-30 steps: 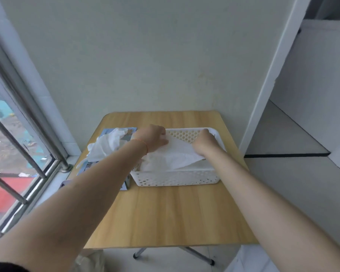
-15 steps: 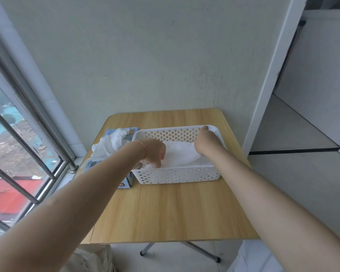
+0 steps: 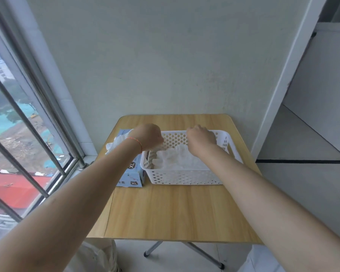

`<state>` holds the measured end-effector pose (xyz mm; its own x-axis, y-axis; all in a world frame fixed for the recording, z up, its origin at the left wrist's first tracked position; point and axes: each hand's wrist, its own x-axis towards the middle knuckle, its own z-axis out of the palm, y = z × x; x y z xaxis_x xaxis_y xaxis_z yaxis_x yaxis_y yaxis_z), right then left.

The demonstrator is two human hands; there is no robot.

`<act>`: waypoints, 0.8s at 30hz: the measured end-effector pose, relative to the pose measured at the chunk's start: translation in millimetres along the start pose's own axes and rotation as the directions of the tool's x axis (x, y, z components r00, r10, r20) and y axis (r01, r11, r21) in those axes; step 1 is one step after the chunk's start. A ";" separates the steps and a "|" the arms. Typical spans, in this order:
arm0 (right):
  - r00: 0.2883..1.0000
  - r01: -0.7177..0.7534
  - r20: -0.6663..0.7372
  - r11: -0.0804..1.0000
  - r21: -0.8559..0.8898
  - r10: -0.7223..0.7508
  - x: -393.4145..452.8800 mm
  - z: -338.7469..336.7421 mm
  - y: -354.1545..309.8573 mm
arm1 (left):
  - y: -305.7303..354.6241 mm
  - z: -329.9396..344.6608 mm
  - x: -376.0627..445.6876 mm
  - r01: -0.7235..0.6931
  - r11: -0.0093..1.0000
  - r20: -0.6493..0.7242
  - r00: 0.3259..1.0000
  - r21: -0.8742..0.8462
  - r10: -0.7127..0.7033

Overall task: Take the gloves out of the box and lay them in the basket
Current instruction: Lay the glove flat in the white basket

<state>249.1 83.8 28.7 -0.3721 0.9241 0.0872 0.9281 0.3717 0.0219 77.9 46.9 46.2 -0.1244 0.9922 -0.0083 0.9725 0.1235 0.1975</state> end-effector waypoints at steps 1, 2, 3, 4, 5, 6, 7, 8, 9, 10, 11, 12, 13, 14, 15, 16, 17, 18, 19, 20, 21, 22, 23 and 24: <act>0.999 0.032 -0.024 0.999 0.025 -0.031 2.8 -2.1 -11.3 | -12.5 -2.7 -1.6 0.046 0.997 -0.105 0.993 -0.059 -0.052; 0.997 0.062 -0.046 0.997 0.053 -0.060 5.1 -4.5 -23.4 | -26.0 -5.3 -4.4 0.099 0.989 -0.178 0.977 -0.109 -0.117; 0.994 0.092 -0.072 0.992 0.090 -0.086 7.7 -5.7 -35.3 | -39.4 -6.7 -7.7 0.150 0.978 -0.214 0.960 -0.142 -0.179; 0.989 0.121 -0.100 0.984 0.130 -0.109 11.8 -6.5 -50.9 | -55.9 -8.0 -12.2 0.201 0.967 -0.215 0.949 -0.155 -0.231; 0.985 0.139 -0.123 0.974 0.181 -0.118 15.4 -5.9 -60.4 | -67.0 -6.1 -13.9 0.232 0.961 -0.200 0.945 -0.150 -0.260; 0.980 0.171 -0.141 0.959 0.225 -0.142 21.3 -5.1 -78.0 | -85.1 -5.6 -19.3 0.270 0.952 -0.173 0.940 -0.142 -0.293; 0.976 0.190 -0.151 0.945 0.265 -0.154 26.2 -2.7 -87.9 | -94.8 -3.0 -22.7 0.290 0.948 -0.141 0.941 -0.130 -0.307; 0.974 0.210 -0.150 0.933 0.291 -0.172 31.7 -1.1 -100.7 | -106.5 -0.6 -26.6 0.306 0.943 -0.112 0.941 -0.129 -0.320; 0.973 0.219 -0.139 0.926 0.308 -0.184 36.4 1.0 -111.3 | -116.5 2.4 -29.7 0.308 0.941 -0.091 0.942 -0.144 -0.322; 0.973 0.224 -0.118 0.922 0.316 -0.196 40.1 2.6 -120.4 | -124.5 4.5 -32.3 0.308 0.936 -0.082 0.942 -0.171 -0.325; 0.974 0.227 -0.091 0.920 0.319 -0.209 42.7 3.9 -129.9 | -132.5 6.0 -34.2 0.308 0.927 -0.082 0.940 -0.213 -0.331; 0.974 0.228 -0.065 0.921 0.317 -0.219 44.0 5.7 -135.5 | -136.9 7.1 -35.5 0.298 0.916 -0.092 0.939 -0.270 -0.333; 0.974 0.224 -0.038 0.923 0.314 -0.223 44.5 6.7 -139.7 | -140.3 7.7 -35.3 0.281 0.898 -0.109 0.936 -0.340 -0.334; 0.973 0.223 -0.017 0.927 0.302 -0.229 44.9 8.0 -144.7 | -143.9 6.8 -35.5 0.259 0.873 -0.128 0.933 -0.414 -0.337; 0.974 0.218 -0.004 0.930 0.295 -0.227 44.5 8.3 -146.6 | -144.6 4.8 -34.9 0.235 0.846 -0.144 0.929 -0.478 -0.340; 0.974 0.218 -0.009 0.930 0.297 -0.226 43.9 8.1 -147.8 | -144.4 2.5 -34.1 0.217 0.812 -0.152 0.925 -0.543 -0.348; 0.973 0.226 -0.033 0.923 0.312 -0.227 42.8 6.9 -150.2 | -144.4 0.1 -33.3 0.200 0.764 -0.146 0.922 -0.614 -0.358; 0.970 0.241 -0.070 0.904 0.354 -0.231 41.5 4.8 -151.8 | -142.3 -2.9 -32.5 0.179 0.710 -0.133 0.923 -0.681 -0.360; 0.966 0.260 -0.110 0.867 0.425 -0.235 39.3 2.2 -153.1 | -139.6 -5.5 -31.4 0.157 0.658 -0.124 0.925 -0.737 -0.359; 0.960 0.279 -0.145 0.814 0.510 -0.238 36.3 -1.7 -154.7 | -136.4 -8.5 -30.3 0.135 0.608 -0.124 0.923 -0.782 -0.364; 0.956 0.293 -0.163 0.760 0.581 -0.244 32.8 -5.9 -155.9 | -133.3 -11.3 -29.0 0.114 0.559 -0.128 0.918 -0.821 -0.376; 0.953 0.300 -0.165 0.729 0.616 -0.253 29.7 -10.2 -156.9 | -130.4 -14.8 -28.2 0.092 0.509 -0.130 0.914 -0.856 -0.384; 0.956 0.289 -0.142 0.725 0.625 -0.259 27.4 -13.8 -157.0 | -127.8 -18.3 -27.6 0.068 0.460 -0.129 0.914 -0.885 -0.384; 0.960 0.265 -0.104 0.729 0.631 -0.259 26.8 -15.4 -155.8 | -126.1 -21.7 -27.2 0.047 0.425 -0.130 0.916 -0.904 -0.379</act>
<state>94.6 49.4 43.0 -0.5966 0.7816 0.1819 0.5699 0.5723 -0.5897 -45.6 4.0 42.8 -0.5078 0.8603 0.0451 0.2296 0.0847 0.9696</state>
